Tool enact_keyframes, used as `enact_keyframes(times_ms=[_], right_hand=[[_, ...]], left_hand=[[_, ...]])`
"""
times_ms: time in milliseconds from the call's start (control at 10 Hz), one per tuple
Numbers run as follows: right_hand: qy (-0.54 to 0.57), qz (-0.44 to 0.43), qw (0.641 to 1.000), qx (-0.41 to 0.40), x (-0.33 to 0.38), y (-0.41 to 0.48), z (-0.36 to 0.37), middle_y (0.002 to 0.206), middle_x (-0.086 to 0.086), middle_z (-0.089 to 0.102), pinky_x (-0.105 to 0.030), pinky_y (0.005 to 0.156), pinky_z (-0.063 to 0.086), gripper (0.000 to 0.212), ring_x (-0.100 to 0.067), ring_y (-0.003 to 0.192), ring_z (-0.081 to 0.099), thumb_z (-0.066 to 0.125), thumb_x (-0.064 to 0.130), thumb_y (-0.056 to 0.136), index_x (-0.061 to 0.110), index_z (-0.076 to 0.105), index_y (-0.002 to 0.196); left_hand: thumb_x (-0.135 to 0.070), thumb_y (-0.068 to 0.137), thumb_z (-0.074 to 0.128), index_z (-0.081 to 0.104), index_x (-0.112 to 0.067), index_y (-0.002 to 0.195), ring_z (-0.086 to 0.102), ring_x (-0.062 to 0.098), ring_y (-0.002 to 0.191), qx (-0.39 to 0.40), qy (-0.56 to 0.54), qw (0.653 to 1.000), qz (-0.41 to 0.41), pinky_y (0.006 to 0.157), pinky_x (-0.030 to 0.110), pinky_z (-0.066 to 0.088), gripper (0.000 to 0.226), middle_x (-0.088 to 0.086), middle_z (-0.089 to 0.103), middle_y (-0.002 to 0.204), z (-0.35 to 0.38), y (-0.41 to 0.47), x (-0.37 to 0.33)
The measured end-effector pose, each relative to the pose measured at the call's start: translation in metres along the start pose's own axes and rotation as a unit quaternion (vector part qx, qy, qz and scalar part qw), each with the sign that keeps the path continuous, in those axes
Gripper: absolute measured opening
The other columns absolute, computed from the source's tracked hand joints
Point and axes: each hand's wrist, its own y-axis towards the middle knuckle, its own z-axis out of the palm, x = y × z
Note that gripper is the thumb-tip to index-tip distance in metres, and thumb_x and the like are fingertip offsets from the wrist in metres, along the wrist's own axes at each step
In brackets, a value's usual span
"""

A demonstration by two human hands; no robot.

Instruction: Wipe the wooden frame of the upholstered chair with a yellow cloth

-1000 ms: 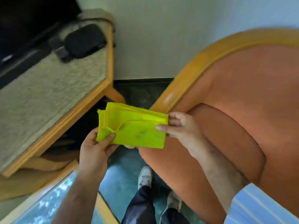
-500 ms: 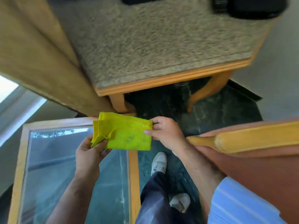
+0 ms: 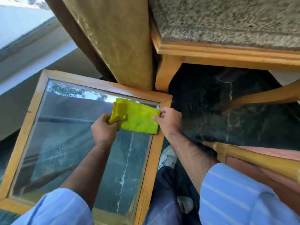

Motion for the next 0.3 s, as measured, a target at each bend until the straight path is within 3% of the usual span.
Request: enact_keyframes(times_ms=[100, 200, 300], right_hand=[[-0.073, 0.004, 0.997, -0.008, 0.000, 0.006, 0.004, 0.107, -0.013, 0.075, -0.040, 0.078, 0.061, 0.040, -0.032, 0.096, 0.071, 0.091, 0.032, 0.077, 0.011, 0.068, 0.103], [-0.219, -0.055, 0.972, -0.071, -0.006, -0.005, -0.003, 0.127, -0.012, 0.064, -0.043, 0.090, 0.055, 0.066, -0.033, 0.120, 0.061, 0.083, 0.053, 0.078, 0.012, 0.053, 0.120], [-0.286, -0.136, 0.946, -0.065, -0.009, -0.021, -0.013, 0.146, -0.014, 0.054, -0.046, 0.109, 0.047, 0.076, -0.032, 0.141, 0.048, 0.067, 0.062, 0.089, 0.009, 0.044, 0.139]], left_hand=[[-0.022, 0.085, 0.080, 0.064, -0.014, 0.093, 0.073, 0.033, 0.079, 0.009, 0.128, 0.991, 0.047, 0.075, 0.045, 0.061, 0.019, 0.014, 0.074, 0.086, 0.005, 0.004, -0.003], [-0.024, 0.100, 0.057, 0.041, -0.005, 0.146, 0.053, 0.042, 0.130, -0.024, 0.417, 0.893, 0.167, 0.094, 0.053, 0.051, 0.052, 0.022, 0.050, 0.149, 0.014, -0.011, -0.004], [-0.034, 0.106, 0.042, 0.004, -0.004, 0.164, 0.021, 0.036, 0.157, -0.001, 0.448, 0.865, 0.226, 0.120, 0.056, 0.031, 0.076, 0.016, 0.009, 0.174, 0.011, -0.030, -0.009]])
